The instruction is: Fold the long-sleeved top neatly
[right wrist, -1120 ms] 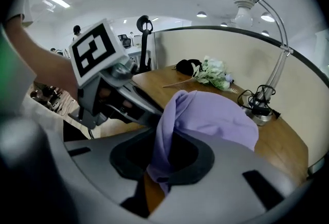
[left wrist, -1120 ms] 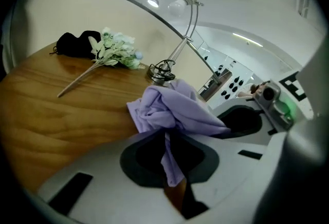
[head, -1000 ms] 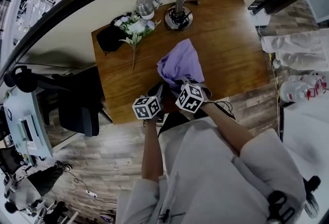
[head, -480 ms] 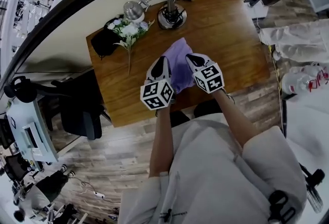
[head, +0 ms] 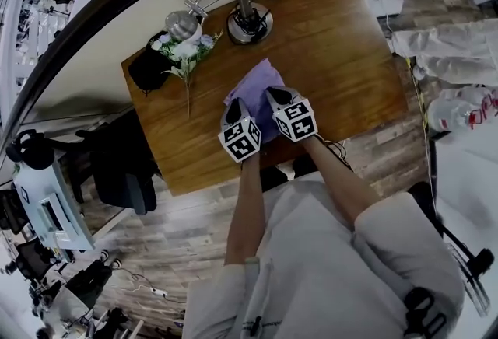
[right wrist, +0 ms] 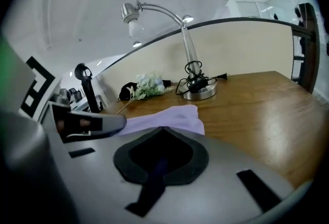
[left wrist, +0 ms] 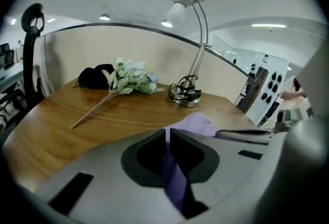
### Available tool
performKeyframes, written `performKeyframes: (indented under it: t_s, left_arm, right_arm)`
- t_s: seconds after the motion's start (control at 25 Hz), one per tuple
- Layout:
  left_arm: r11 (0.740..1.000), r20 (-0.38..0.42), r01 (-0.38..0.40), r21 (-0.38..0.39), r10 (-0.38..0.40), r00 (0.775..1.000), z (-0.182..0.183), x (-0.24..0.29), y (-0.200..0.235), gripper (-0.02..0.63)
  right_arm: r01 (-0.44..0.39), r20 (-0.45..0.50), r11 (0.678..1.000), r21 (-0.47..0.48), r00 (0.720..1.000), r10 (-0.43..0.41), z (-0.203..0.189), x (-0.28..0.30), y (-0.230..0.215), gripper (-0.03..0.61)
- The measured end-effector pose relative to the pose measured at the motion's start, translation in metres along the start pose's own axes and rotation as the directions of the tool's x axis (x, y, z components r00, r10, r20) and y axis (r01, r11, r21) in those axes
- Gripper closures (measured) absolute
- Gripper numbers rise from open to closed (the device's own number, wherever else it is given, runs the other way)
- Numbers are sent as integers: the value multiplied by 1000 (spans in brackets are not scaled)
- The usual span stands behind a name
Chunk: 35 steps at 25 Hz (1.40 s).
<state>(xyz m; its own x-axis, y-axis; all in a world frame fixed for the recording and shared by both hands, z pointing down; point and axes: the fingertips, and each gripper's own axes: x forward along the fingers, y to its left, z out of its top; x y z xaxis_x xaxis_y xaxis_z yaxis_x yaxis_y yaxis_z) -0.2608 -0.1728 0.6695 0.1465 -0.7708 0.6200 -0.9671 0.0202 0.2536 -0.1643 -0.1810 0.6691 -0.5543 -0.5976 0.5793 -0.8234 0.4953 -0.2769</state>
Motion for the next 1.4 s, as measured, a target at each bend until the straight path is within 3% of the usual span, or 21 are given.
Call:
performKeyframes:
  t_s: [0.16,0.4,0.64,0.76,0.88,1.12,1.28,1.4]
  left_arm:
    - [1000,-9,24,-16,-24,1000,-9,10,9,575]
    - [999,-7,53,-3,-53,999,-17,17,14,575]
    - [990,-20,138,-22,-138,990,-19,24,17,577]
    - [978,-34,206,-39,-207,978,-8,16,14,575]
    - [962,15,269,44,-270,963,17,-12,13,575]
    - [909,28,332,251,-350,936,27,-68,15,575]
    - [879,29,388,277,-412,911,15,-99,6,575]
    - [877,28,412,246,-431,902,0,-119,-1,575]
  right_arm:
    - [1,-20,998,-56,1000,-2,-9,5,1,575]
    - [-34,-36,999,27,999,35,-22,12,-2,575]
    - [-53,-102,995,89,993,62,-26,23,-5,574]
    - [-27,-54,995,99,998,32,-6,7,-3,574]
    - [15,39,997,79,999,-18,17,-29,0,575]
    - [104,59,993,56,992,-107,2,-90,14,575]
    - [136,48,987,85,989,-140,-18,-116,34,574]
    - [145,16,983,109,989,-147,-40,-130,51,574]
